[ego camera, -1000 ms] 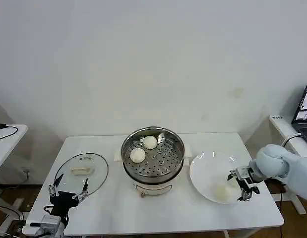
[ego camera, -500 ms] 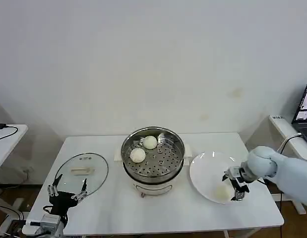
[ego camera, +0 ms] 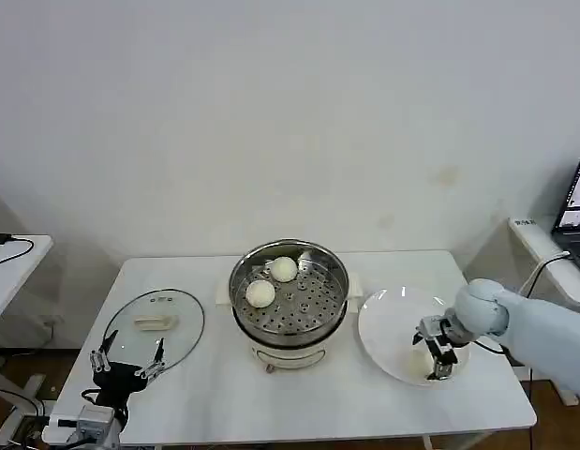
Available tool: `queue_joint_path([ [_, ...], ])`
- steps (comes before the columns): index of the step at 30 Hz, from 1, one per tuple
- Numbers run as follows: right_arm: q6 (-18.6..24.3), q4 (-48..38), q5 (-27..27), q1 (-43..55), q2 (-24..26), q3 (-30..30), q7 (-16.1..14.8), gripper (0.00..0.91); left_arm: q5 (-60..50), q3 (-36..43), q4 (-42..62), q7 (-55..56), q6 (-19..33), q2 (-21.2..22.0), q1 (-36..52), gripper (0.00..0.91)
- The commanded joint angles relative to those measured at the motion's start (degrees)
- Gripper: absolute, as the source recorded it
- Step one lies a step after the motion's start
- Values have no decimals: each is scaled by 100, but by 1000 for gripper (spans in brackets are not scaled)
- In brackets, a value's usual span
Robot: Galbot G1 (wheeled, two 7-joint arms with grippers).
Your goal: Take steamed baozi put them in steamer then cover it.
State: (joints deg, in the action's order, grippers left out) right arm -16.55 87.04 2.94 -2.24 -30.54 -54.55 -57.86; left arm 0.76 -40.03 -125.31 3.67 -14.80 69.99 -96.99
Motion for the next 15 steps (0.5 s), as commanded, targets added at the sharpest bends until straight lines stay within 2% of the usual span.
queue_joint_path([
  [1, -36, -49, 0, -14, -86, -11, 11, 776, -4, 0, -7, 4, 1, 7, -2, 907],
  [3, -40, -59, -2, -8, -89, -13, 11, 766, -9, 0, -11, 3, 2, 8, -4, 907],
  [10, -58, -72, 15, -8, -85, -11, 9, 625, -10, 6, -34, 2, 0, 27, -1, 907],
  [15, -60, -33, 16, 17, -44, -2, 2, 595, -14, 1, -48, 2, 1, 36, -12, 907],
])
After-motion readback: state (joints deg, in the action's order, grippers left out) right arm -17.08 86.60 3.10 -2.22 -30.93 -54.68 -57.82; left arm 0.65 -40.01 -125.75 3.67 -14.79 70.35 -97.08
